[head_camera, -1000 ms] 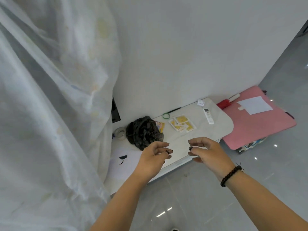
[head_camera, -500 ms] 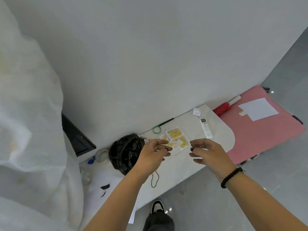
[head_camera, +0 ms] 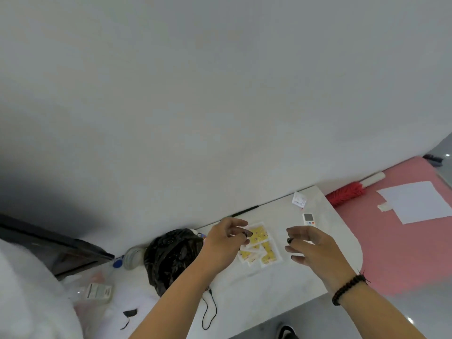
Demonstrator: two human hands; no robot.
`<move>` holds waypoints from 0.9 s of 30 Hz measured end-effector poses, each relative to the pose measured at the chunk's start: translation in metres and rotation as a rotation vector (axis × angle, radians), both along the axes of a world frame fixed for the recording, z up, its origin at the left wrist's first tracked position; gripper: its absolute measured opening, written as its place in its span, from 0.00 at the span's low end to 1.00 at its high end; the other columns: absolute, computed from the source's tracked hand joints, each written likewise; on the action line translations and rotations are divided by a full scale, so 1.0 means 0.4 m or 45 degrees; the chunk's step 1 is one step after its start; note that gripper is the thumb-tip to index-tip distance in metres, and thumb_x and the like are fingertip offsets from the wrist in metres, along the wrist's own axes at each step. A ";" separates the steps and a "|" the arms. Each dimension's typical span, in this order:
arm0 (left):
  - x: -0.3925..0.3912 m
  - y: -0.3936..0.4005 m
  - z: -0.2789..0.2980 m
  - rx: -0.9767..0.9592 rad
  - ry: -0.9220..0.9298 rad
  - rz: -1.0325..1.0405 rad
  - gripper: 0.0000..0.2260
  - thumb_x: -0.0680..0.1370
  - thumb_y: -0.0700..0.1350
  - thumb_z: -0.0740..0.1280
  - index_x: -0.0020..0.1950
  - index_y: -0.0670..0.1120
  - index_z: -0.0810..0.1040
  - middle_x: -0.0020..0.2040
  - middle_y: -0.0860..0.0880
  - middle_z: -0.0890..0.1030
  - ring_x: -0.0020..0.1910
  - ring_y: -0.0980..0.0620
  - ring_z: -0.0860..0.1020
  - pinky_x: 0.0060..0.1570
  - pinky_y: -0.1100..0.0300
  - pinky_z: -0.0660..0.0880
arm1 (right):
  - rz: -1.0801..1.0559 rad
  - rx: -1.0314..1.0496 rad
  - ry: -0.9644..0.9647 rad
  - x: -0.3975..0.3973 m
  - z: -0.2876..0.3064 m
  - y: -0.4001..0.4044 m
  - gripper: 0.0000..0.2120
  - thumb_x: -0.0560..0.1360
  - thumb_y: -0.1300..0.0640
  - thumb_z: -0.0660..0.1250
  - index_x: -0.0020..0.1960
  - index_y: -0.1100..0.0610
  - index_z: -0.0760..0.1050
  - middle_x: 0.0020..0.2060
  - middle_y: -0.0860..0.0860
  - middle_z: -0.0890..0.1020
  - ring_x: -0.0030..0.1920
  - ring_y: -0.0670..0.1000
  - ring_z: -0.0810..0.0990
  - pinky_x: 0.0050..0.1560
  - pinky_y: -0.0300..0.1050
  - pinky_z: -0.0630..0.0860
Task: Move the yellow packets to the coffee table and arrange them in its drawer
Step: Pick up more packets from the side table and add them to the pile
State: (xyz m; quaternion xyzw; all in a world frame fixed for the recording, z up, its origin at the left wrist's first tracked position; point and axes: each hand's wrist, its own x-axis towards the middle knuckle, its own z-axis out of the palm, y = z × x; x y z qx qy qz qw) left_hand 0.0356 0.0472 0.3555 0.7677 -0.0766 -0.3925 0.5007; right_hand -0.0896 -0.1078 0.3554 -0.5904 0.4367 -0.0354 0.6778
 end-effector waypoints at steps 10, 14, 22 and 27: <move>-0.078 -0.209 -0.105 0.049 0.118 0.205 0.13 0.76 0.35 0.62 0.53 0.50 0.77 0.49 0.49 0.85 0.49 0.52 0.83 0.45 0.64 0.76 | 0.153 0.083 0.124 0.074 -0.088 -0.247 0.08 0.75 0.69 0.63 0.50 0.62 0.78 0.42 0.50 0.80 0.45 0.56 0.82 0.48 0.49 0.78; -0.060 -0.215 -0.152 0.137 0.112 0.185 0.12 0.76 0.36 0.62 0.54 0.50 0.77 0.48 0.50 0.84 0.50 0.52 0.83 0.51 0.54 0.77 | 0.080 0.237 0.161 0.089 -0.146 -0.263 0.08 0.76 0.69 0.62 0.50 0.62 0.77 0.42 0.54 0.79 0.43 0.56 0.80 0.45 0.46 0.77; 0.026 -0.180 -0.321 0.314 0.165 0.242 0.14 0.77 0.38 0.62 0.61 0.49 0.73 0.47 0.53 0.84 0.49 0.54 0.82 0.55 0.50 0.77 | -0.073 0.424 0.302 0.122 -0.300 -0.253 0.08 0.76 0.70 0.61 0.45 0.61 0.76 0.40 0.55 0.78 0.42 0.56 0.79 0.44 0.46 0.77; 0.064 -0.199 -0.508 0.339 0.285 0.413 0.26 0.77 0.38 0.63 0.73 0.45 0.60 0.49 0.49 0.83 0.49 0.51 0.82 0.58 0.47 0.77 | -0.112 0.471 0.326 0.173 -0.466 -0.251 0.07 0.76 0.70 0.61 0.47 0.62 0.76 0.41 0.55 0.79 0.46 0.57 0.79 0.47 0.46 0.77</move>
